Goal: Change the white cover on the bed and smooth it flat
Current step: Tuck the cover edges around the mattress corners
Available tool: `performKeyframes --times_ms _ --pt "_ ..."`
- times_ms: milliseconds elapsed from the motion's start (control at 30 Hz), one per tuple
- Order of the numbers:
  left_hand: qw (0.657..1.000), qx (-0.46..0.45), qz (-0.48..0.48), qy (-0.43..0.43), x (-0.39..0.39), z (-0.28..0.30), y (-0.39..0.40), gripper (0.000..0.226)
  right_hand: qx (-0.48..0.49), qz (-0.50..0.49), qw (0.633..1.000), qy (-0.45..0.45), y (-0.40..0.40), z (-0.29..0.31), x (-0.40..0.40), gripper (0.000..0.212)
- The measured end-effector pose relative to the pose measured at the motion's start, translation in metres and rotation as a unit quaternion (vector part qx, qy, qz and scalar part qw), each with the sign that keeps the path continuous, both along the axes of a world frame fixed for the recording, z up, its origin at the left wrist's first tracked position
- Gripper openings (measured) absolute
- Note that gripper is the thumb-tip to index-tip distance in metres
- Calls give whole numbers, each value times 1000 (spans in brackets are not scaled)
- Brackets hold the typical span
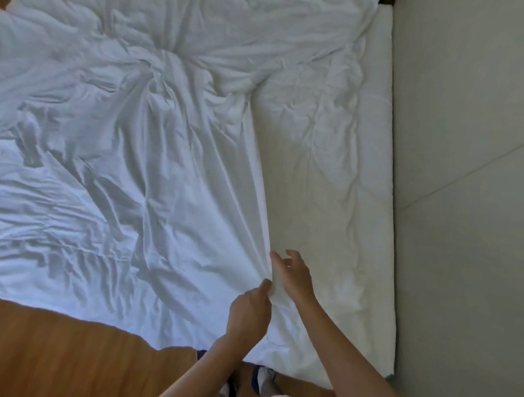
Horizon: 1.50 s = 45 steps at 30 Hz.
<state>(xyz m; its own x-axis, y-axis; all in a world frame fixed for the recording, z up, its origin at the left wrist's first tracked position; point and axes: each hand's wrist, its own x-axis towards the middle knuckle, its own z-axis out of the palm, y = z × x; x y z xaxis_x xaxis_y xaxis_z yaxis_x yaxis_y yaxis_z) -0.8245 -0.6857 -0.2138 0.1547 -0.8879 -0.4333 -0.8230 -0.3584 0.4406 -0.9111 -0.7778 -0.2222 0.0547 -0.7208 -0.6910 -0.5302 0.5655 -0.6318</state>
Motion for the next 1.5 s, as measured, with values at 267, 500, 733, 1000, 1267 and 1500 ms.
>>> performKeyframes --times_ms 267,500,733,1000,1267,1500 --pt "984 45 -145 94 -72 2 16 28 -107 226 932 262 -51 -34 -28 30" --pt "933 193 -248 173 -122 -4 22 32 -56 108 952 281 -45 -73 -127 42" --pt "884 248 -353 181 -148 -26 43 43 -11 64 915 398 37 -104 -229 40" --pt "983 152 -83 65 -119 -87 50 20 -28 -71 927 366 49 -133 -236 33" --pt "970 144 25 193 -95 -92 50 19 12 -425 899 106 70 -153 -194 22" --pt "954 210 -69 203 -120 -82 143 28 -102 -274 947 131 97 -122 -191 35"
